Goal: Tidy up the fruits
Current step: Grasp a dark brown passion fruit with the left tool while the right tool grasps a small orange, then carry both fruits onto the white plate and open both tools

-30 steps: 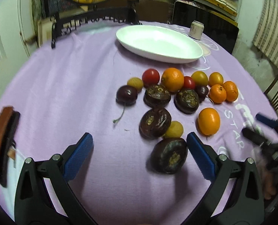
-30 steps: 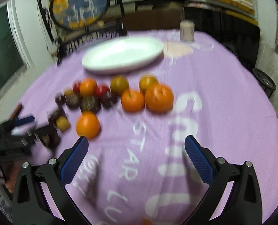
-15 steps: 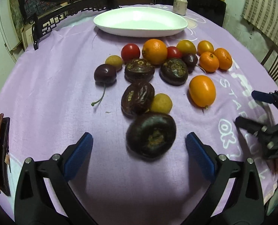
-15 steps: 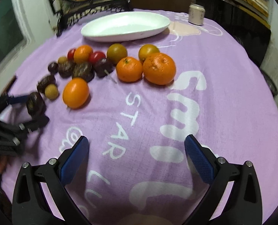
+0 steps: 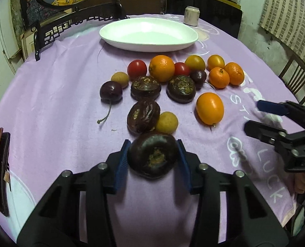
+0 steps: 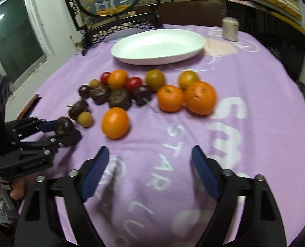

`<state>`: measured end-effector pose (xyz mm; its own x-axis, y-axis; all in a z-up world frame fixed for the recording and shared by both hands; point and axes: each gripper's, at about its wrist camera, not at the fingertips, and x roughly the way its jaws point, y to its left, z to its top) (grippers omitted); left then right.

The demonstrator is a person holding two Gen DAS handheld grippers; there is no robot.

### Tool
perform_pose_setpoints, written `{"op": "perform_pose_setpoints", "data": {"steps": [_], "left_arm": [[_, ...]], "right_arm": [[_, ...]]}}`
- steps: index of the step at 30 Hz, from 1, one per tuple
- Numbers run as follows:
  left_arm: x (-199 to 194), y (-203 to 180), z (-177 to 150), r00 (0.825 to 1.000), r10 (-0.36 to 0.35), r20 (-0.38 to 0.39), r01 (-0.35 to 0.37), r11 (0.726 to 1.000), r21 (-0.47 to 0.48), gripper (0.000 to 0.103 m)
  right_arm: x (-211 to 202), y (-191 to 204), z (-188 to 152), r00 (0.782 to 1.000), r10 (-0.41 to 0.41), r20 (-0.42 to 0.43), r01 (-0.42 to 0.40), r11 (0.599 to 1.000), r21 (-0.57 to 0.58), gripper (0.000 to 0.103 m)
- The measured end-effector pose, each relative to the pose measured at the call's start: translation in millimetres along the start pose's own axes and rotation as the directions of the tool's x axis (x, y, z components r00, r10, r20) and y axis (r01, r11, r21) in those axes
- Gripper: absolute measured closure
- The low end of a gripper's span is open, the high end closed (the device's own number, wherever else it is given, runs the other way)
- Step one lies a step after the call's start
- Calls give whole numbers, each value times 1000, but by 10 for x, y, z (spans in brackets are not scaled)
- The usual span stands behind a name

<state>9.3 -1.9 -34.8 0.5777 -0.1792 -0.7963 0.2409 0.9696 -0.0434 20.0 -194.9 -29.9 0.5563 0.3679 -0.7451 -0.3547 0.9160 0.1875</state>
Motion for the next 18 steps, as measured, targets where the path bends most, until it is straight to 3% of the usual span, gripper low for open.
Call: {"op": "perform_pose_setpoints", "data": {"steps": [7,12,13,18], "left_arm": [[-152,238,48,999,3,37,-1,998,-64,58],[-177,373,218,998,39,47,-35,997,-72,58],[-172,392,276,998,45,49,-41,997,-73,58],[-133,387,619,997,46,65,-43,998,-49,58]], "right_arm": [[225,210,250,999,45,-28,-45,999,-19,29],[454,260,332,994,79,-79,-81,997,-17,53],[466,273,346,994,81,-75,-83,996,-28,63],[419,208,396,987,137,-81,-138,990,-9,65]]}}
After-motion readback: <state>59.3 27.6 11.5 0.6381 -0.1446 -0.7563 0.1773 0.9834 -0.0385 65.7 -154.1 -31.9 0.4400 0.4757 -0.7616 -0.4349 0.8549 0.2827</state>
